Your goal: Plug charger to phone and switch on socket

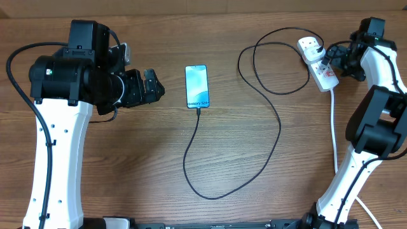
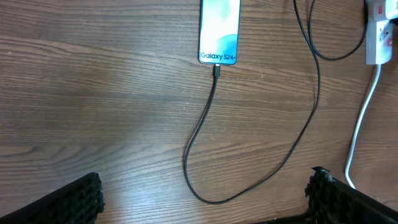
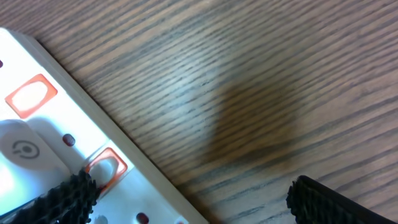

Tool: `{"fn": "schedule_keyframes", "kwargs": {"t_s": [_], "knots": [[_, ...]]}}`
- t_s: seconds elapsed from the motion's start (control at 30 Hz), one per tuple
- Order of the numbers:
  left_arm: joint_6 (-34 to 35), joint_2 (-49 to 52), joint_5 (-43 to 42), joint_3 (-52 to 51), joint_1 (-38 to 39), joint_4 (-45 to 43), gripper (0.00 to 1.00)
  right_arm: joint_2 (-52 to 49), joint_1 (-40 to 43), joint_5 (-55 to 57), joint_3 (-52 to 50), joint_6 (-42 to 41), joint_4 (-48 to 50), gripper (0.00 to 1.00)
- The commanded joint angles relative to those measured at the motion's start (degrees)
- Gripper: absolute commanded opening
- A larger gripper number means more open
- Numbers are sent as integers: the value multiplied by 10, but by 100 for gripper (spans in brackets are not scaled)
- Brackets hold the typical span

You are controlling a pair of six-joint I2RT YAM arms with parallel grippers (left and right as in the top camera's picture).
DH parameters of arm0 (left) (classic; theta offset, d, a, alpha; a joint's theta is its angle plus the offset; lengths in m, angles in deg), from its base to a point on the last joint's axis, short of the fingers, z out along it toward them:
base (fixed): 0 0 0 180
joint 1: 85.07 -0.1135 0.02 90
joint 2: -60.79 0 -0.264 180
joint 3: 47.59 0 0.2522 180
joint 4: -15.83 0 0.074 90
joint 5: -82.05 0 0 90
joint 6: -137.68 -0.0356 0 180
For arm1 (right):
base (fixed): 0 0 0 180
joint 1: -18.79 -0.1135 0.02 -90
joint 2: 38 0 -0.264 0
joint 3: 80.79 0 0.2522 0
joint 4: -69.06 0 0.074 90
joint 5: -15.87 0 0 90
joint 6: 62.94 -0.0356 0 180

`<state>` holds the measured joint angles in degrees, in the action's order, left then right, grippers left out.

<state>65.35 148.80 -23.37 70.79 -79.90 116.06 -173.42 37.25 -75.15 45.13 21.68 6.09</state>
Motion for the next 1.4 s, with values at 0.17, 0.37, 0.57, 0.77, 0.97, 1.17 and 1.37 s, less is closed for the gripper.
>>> {"fn": "schedule_keyframes", "kwargs": {"t_s": [0.17,0.37,0.57,0.77,0.97,1.17,1.37], "knots": [[1,0,8,1,1,8,100,48,6,-27,47,-55,-84,100],[1,0,9,1,1,19,100,158,21,-17,47,-113,-159,100],[1,0,10,1,1,20,100,281,14,-58,46,-124,-266,100],[1,0,10,1,1,24,99,387,-15,-74,44,-122,-365,100],[1,0,10,1,1,31,100,486,-83,-72,33,-120,-415,100],[1,0,10,1,1,35,100,576,-171,-34,33,-120,-435,100],[1,0,10,1,1,35,99,645,-220,-31,33,-120,-473,100]]}}
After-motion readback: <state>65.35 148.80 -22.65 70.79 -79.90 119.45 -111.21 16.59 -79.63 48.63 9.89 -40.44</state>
